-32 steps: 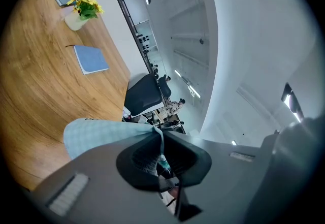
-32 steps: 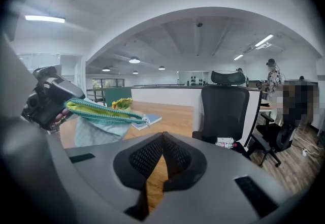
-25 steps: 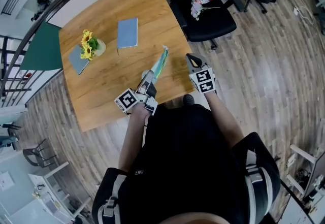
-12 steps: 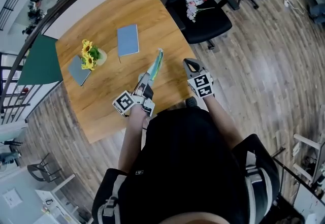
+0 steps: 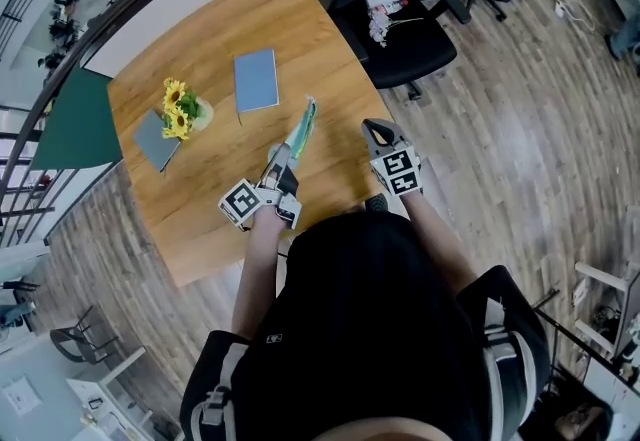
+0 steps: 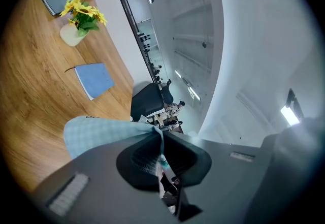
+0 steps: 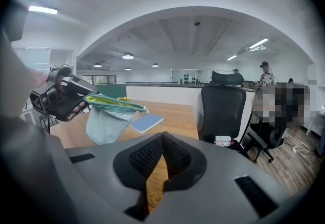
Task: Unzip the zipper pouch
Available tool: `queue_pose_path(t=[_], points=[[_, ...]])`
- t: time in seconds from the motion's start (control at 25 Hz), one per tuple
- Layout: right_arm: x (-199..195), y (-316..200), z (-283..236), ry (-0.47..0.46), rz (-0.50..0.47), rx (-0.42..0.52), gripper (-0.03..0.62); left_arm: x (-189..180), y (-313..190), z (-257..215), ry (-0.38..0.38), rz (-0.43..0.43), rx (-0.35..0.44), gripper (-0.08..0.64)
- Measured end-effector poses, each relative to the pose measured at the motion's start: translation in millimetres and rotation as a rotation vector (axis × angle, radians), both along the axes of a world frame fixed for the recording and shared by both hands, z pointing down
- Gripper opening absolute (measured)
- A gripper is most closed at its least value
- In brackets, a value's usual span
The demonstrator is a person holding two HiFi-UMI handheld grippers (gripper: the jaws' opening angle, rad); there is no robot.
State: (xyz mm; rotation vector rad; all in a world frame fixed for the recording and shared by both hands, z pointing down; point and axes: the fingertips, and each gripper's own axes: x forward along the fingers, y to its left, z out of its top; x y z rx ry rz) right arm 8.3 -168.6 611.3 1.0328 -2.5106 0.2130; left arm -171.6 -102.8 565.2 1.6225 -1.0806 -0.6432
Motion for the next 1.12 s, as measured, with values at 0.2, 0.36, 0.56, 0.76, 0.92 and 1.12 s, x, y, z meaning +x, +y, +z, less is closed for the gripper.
queue_pose_path(t=[0.2, 0.36, 0.56, 0.76, 0.92, 1.12], points=[[-3.2, 3.1, 1.4, -0.001, 0.003, -0.001, 0.002, -8.8, 3.0, 1.7, 0.004, -0.017, -0.006, 0.011], [-5.9, 4.7, 1.5, -0.003, 0.003, 0.002, 0.002, -14.1, 4.8, -1.9, 0.003, -0.023, 0.01, 0.011], [-8.1, 4.9, 3.5, -0.001, -0.01, 0.006, 0.002, -18.7, 7.0, -1.9, -0.011, -0.033, 0.012, 0.011], [-8.8, 6.8, 2.6, 0.004, -0.018, 0.009, 0.002, -20.2, 10.5, -4.0, 0.0, -0.041, 0.009, 0.011], [-10.0, 7.3, 1.8, 0.011, -0.025, 0.007, 0.002, -23.0, 11.6, -3.1, -0.013, -0.043, 0.01, 0.011], [-10.5, 9.7, 2.2, 0.014, -0.03, -0.001, 0.002, -22.7, 13.1, -5.4, 0.002, -0.043, 0.015, 0.011]])
